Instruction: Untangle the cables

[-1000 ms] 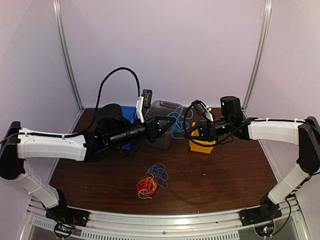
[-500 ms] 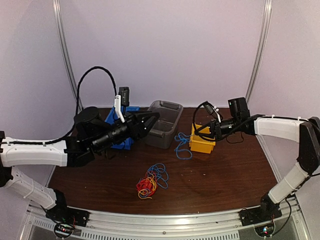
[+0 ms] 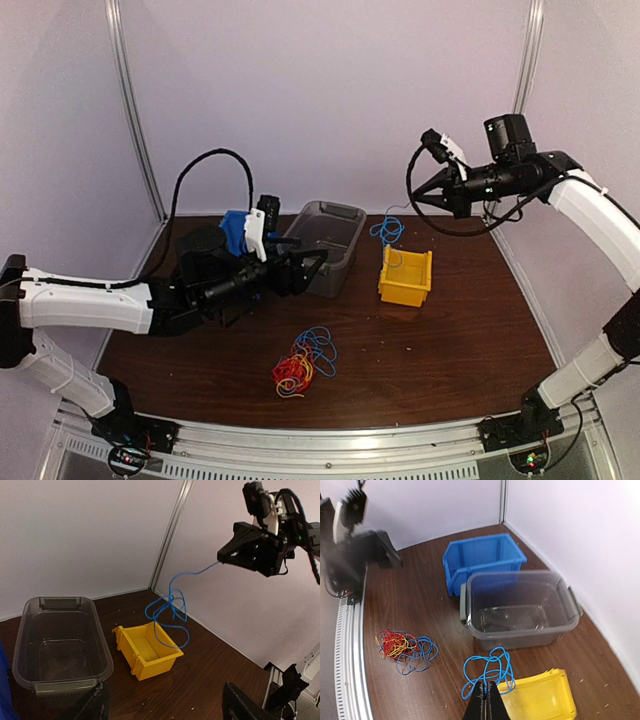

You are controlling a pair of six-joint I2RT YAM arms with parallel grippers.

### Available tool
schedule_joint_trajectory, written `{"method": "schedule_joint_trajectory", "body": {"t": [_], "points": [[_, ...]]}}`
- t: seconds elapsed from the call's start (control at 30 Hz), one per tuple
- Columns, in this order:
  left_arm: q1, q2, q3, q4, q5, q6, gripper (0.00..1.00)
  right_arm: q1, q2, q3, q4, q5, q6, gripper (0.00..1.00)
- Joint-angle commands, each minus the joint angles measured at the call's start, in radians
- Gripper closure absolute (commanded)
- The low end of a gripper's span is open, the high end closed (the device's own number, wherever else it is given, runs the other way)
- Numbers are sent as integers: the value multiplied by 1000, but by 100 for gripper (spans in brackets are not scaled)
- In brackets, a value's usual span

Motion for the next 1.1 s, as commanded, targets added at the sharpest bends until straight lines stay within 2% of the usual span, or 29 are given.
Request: {"method": "schedule_joint_trajectory", "body": {"t": [0.0,0.07,0.17,0.27,0.4,0.5,0.6,0.67,0.83,1.07], "points": [[-20,113,-35,266,86,67,18,16,-37,143,-221,-11,-86,100],[-40,190,13,319,66,101,9,18,-42,152,-219,-26,-79,100],[-50,308,77,342,13,148,8,20,-54,156,-205,-50,-63,100],[-49,400,76,455,-5,166,8,19,-71,165,-183,-83,-37,100],[-49,497,106,544,64,130,9,20,-84,164,-162,-134,-3,100],[-50,544,119,625,174,79,14,21,-87,157,-152,-155,9,100],[-46,578,115,748,275,16,16,20,-90,144,-142,-158,13,100],[-39,601,136,775,316,-40,16,20,-96,132,-132,-161,15,100],[-7,671,198,788,362,-197,27,20,-112,110,-105,-185,31,100],[12,727,215,885,403,-282,44,20,-128,102,-98,-195,39,100]]}}
